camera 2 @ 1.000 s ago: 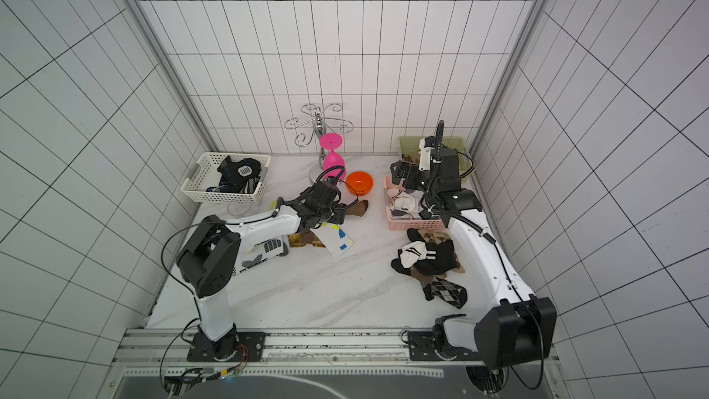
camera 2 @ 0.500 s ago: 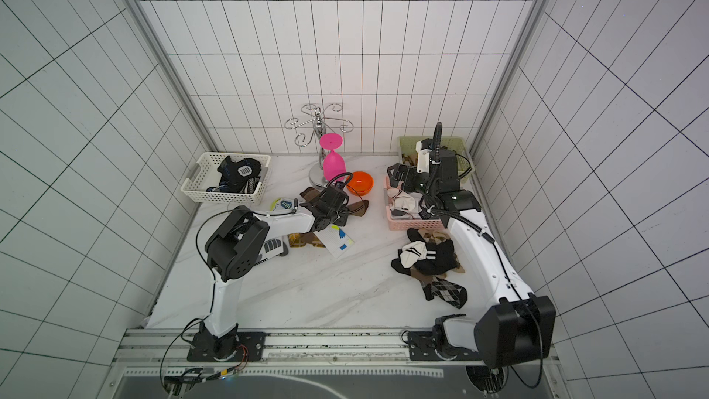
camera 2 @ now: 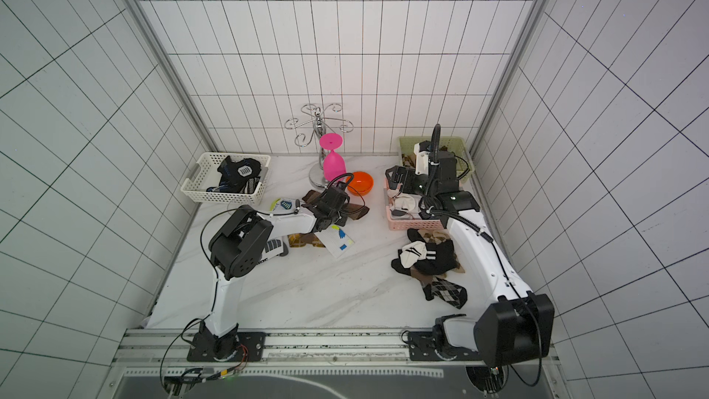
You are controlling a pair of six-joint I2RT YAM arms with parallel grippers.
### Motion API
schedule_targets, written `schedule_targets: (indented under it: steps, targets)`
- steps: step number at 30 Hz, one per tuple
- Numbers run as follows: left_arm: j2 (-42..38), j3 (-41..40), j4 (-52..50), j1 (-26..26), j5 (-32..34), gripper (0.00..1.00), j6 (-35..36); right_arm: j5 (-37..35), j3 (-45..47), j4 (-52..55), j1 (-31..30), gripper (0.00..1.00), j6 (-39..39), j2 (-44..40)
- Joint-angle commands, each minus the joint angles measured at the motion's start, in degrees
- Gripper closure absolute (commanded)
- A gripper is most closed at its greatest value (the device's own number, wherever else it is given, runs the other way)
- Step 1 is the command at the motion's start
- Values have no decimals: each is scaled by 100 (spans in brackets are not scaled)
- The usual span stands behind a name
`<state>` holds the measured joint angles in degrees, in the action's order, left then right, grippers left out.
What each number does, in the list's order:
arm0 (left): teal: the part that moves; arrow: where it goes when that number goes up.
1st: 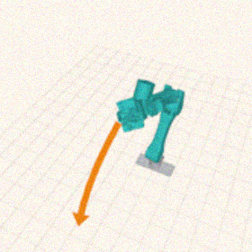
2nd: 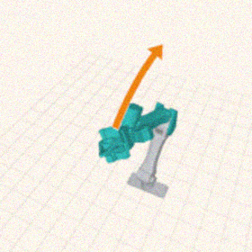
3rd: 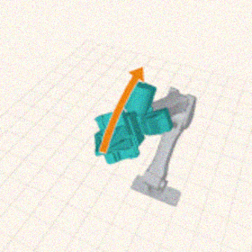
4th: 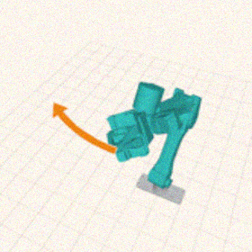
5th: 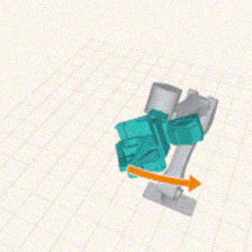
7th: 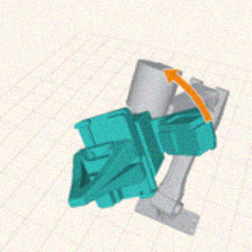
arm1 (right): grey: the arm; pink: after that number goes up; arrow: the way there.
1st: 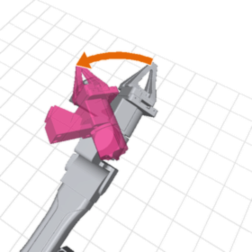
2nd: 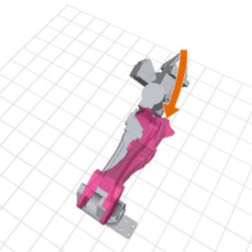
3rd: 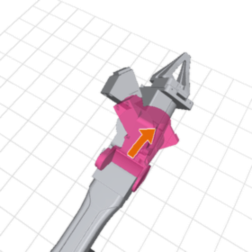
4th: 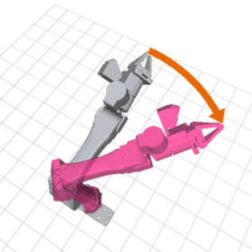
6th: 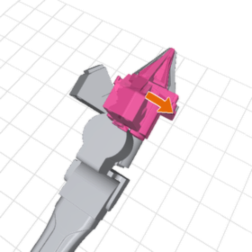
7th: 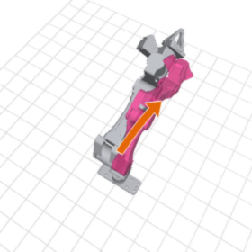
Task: Sort the socks into the basket by color
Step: Pick up the sock at the center of the board.
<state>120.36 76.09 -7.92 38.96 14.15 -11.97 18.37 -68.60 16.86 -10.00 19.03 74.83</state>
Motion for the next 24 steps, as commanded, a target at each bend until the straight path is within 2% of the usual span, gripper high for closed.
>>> schedule_targets:
  steps: [1,9,15,24]
  targets:
    - [-558,-303,-17,33,-84,100,12,153,316,-88,20,1,-40,-37]
    - [-1775,-788,-108,39,-649,100,139,526,468,-170,24,1,-73,-143]
    - [-2508,-824,-461,36,-1404,100,368,1506,620,-385,-47,3,-331,-202]
    - [-3512,-780,-570,13,-3156,100,559,2823,966,-1164,-392,10,-400,-277]
